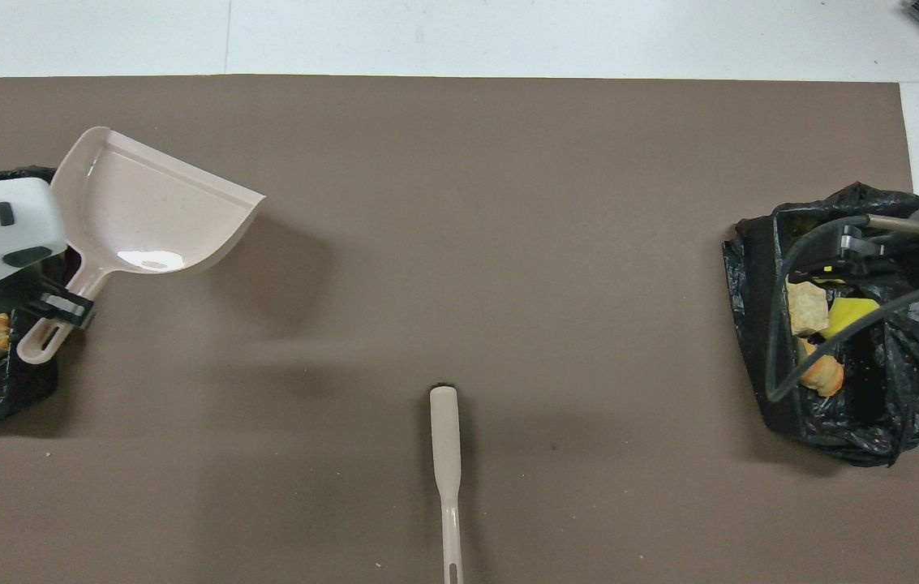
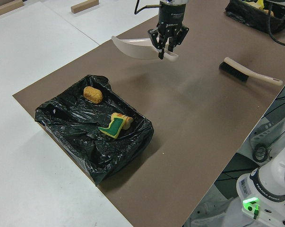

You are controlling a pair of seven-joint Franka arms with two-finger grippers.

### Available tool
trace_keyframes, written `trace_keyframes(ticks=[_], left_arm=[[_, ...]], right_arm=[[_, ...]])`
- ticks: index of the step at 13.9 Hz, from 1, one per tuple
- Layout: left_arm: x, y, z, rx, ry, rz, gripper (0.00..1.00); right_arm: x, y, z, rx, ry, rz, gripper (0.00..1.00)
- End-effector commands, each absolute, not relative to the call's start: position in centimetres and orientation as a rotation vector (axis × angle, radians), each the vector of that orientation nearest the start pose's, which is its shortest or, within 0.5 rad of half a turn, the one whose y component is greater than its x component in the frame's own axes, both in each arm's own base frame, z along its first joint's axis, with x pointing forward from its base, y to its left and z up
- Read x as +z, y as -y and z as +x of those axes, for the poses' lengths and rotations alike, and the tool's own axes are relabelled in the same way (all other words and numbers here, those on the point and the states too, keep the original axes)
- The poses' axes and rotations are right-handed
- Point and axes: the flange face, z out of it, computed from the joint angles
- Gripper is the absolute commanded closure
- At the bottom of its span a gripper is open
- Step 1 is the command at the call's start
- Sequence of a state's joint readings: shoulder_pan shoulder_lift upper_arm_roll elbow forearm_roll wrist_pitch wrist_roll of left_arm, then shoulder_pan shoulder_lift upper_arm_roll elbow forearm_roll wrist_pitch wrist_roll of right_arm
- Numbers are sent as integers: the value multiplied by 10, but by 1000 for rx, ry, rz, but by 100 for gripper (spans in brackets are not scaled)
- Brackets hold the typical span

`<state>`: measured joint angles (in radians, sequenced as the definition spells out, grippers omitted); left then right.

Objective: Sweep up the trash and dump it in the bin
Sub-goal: 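Bring the empty dustpan back to the table center with the left gripper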

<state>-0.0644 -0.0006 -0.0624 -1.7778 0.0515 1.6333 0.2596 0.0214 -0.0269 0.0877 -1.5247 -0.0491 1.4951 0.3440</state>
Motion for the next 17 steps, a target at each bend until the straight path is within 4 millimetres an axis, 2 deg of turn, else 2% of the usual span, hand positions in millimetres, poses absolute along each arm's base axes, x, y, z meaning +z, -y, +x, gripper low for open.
trace_keyframes(ticks=[1,3,5,7,8,12,13,17], left_arm=[[533,133,526,161,-433,-3098,100],[520,203,520,95,-363,-3130,100],[505,245,519,54,-278,-3188,100],[476,289,517,54,-253,-3194,100],[454,314,517,46,-211,-3200,100],[397,361,518,-11,-59,-3235,100],[389,369,518,-21,-31,-3244,100],[355,390,520,-63,12,-3263,100]], right_arm=[[653,-44,542,-9,-362,-3180,0],[654,-46,542,-10,-358,-3182,0],[654,-44,541,0,-365,-3181,0],[653,-40,542,6,-370,-3179,0],[653,-40,542,5,-343,-3179,0],[654,-40,542,-1,-308,-3172,0],[654,-40,542,2,-309,-3165,0],[655,-34,538,3,-328,-3161,0]])
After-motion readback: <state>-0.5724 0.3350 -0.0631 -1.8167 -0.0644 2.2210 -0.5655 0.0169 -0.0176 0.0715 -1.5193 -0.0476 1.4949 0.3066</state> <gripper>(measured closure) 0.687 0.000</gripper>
